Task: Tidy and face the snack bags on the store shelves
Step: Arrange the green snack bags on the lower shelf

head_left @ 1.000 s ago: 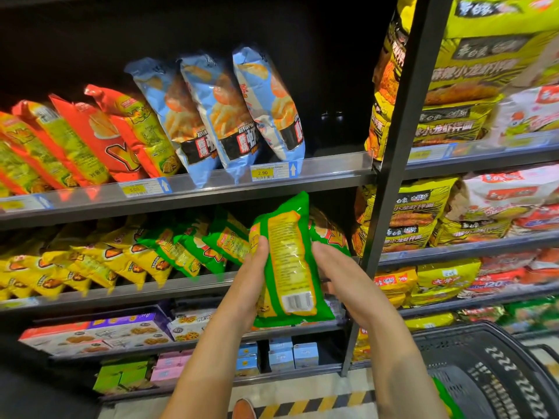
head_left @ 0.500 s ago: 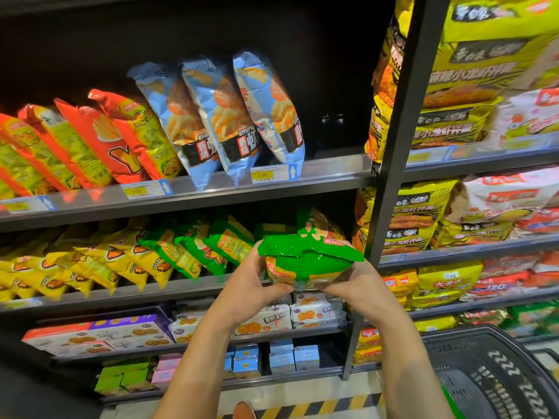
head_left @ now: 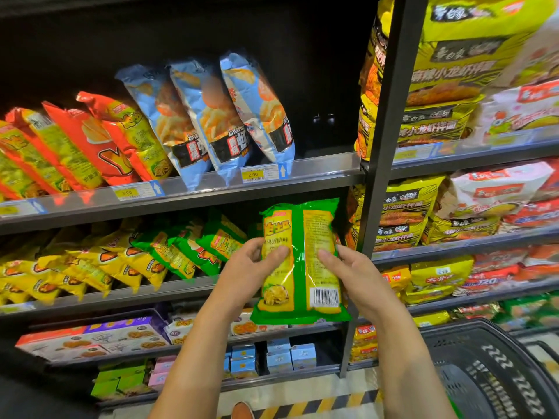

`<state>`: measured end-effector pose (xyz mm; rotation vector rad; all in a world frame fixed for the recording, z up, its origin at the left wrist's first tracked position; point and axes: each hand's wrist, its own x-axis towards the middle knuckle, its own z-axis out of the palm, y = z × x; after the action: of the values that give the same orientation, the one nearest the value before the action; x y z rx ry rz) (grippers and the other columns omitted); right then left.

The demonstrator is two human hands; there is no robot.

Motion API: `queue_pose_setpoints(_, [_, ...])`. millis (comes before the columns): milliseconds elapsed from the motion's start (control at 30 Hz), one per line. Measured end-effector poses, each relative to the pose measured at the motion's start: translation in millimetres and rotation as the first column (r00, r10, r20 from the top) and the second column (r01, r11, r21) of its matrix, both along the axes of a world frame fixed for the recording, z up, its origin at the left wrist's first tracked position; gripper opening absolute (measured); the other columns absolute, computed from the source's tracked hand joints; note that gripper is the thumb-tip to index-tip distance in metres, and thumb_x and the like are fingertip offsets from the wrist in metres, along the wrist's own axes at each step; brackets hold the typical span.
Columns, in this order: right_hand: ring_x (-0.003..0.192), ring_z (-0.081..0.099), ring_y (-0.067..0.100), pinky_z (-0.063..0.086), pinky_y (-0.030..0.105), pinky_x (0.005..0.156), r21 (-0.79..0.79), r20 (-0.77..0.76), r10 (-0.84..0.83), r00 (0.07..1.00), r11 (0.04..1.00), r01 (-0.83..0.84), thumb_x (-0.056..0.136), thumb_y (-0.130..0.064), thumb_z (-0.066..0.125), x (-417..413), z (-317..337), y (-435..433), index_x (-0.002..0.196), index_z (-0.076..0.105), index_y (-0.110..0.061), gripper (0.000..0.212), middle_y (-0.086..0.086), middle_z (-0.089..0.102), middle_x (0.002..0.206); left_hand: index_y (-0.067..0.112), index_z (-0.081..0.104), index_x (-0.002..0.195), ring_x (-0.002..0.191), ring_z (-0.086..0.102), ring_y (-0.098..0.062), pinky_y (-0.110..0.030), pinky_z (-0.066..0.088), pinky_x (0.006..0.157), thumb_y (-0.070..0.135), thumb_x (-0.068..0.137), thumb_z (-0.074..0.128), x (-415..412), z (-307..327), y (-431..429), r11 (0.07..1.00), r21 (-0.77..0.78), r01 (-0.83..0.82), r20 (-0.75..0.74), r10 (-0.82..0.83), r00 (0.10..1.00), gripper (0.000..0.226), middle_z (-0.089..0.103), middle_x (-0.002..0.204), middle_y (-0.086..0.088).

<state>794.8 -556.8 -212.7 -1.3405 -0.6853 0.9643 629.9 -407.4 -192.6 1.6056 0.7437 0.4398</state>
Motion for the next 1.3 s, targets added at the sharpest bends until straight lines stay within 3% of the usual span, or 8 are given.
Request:
queue_pose_setpoints(100, [0.100, 0.078, 0.023, 0.060, 0.031, 0.080, -0.086, -0.090, -0.034, 0.995, 0.996, 0.026, 0.098, -0.046, 0.063, -3.8, 6.1, 6.1, 0.116, 0.074, -0.011, 0.041, 0.008, 0.081, 0.107, 0.026, 0.072, 0.125, 0.115, 0.074, -0.025, -0.055, 0.052, 0.108, 0.085, 0.062, 0.080, 6.5, 4.7, -3.1, 0.981, -0.176, -0.084, -0.075, 0.072, 0.995, 0.087, 0.079, 0.119, -0.001])
queue_pose_setpoints(267, [0.092, 0.078, 0.031, 0.060, 0.040, 0.082, -0.159, -0.291, -0.147, 0.945, 0.982, 0.104, 0.091, -0.046, 0.074, -9.0, 7.5, 15.6, 0.115, 0.074, -0.007, 0.046, 0.015, 0.080, 0.101, 0.014, 0.073, 0.124, 0.103, 0.078, -0.032, -0.054, 0.057, 0.103, 0.059, 0.079, 0.080, 10.8, 10.4, -7.5, 0.894, -0.426, -0.139, -0.091, 0.110, 0.990, 0.064, 0.080, 0.110, -0.014])
queue_pose_setpoints(533, [0.101, 0.077, 0.031, 0.060, 0.043, 0.088, -0.105, -0.411, -0.081, 0.908, 0.994, 0.042, 0.093, -0.052, 0.068, -12.0, 4.9, 14.0, 0.124, 0.071, -0.015, 0.048, 0.013, 0.079, 0.111, 0.016, 0.074, 0.121, 0.107, 0.077, -0.031, -0.055, 0.054, 0.106, 0.062, 0.084, 0.079, 9.3, 11.7, -10.8, 0.910, -0.387, -0.148, -0.103, 0.116, 0.988, 0.059, 0.081, 0.110, -0.010])
queue_pose_setpoints(667, [0.104, 0.076, 0.032, 0.058, 0.050, 0.093, -0.040, -0.492, -0.050, 0.869, 0.999, 0.034, 0.102, -0.043, 0.061, -18.2, 2.7, 13.3, 0.124, 0.071, -0.017, 0.035, 0.014, 0.078, 0.116, 0.009, 0.067, 0.123, 0.095, 0.080, -0.027, -0.041, 0.063, 0.084, 0.045, 0.095, 0.073, 12.8, 13.8, -16.7, 0.932, -0.317, -0.177, -0.055, 0.168, 0.984, 0.046, 0.081, 0.106, -0.011])
queue_pose_setpoints(900, [0.109, 0.075, 0.022, 0.058, 0.054, 0.099, 0.001, -0.159, -0.170, 0.973, 0.985, 0.172, 0.101, -0.039, 0.064, -21.9, -17.8, 22.9, 0.133, 0.059, -0.027, 0.035, 0.003, 0.077, 0.121, 0.029, 0.059, 0.135, 0.106, 0.061, 0.003, -0.019, 0.050, 0.073, 0.040, 0.099, 0.070, 11.8, 1.0, -16.9, 0.926, 0.246, -0.284, 0.025, 0.287, 0.957, 0.039, 0.063, 0.130, 0.013])
queue_pose_setpoints(1067, [0.116, 0.071, 0.013, 0.058, 0.047, 0.101, 0.025, 0.047, -0.158, 0.986, 0.987, 0.157, 0.098, -0.051, 0.061, -30.4, -16.4, 29.1, 0.138, 0.058, -0.033, 0.044, -0.004, 0.073, 0.126, 0.049, 0.051, 0.114, 0.122, 0.058, -0.011, -0.040, 0.053, 0.103, 0.061, 0.095, 0.065, 18.1, -4.3, -30.5, 0.967, 0.234, -0.098, -0.050, 0.112, 0.992, 0.027, 0.056, 0.126, 0.014])
queue_pose_setpoints(1200, [0.117, 0.070, 0.011, 0.059, 0.043, 0.100, 0.020, 0.101, -0.091, 0.991, 0.996, 0.089, 0.107, -0.048, 0.046, -27.7, -16.6, 24.9, 0.138, 0.064, -0.033, 0.039, -0.009, 0.073, 0.128, 0.044, 0.056, 0.116, 0.109, 0.069, -0.009, -0.032, 0.058, 0.090, 0.055, 0.087, 0.078, 10.6, -6.1, -25.7, 0.984, 0.096, -0.151, 0.029, 0.149, 0.988, 0.038, 0.069, 0.116, 0.014])
queue_pose_setpoints(1300, [0.120, 0.068, 0.010, 0.056, 0.045, 0.102, 0.041, 0.139, -0.086, 0.986, 0.996, 0.081, 0.105, -0.050, 0.048, -27.6, -17.7, 22.4, 0.132, 0.069, -0.037, 0.037, -0.013, 0.072, 0.129, 0.035, 0.060, 0.126, 0.105, 0.076, -0.017, -0.046, 0.062, 0.094, 0.042, 0.085, 0.086, 4.1, -12.1, -17.2, 0.973, -0.116, -0.201, 0.092, 0.212, 0.973, 0.049, 0.078, 0.114, 0.006])
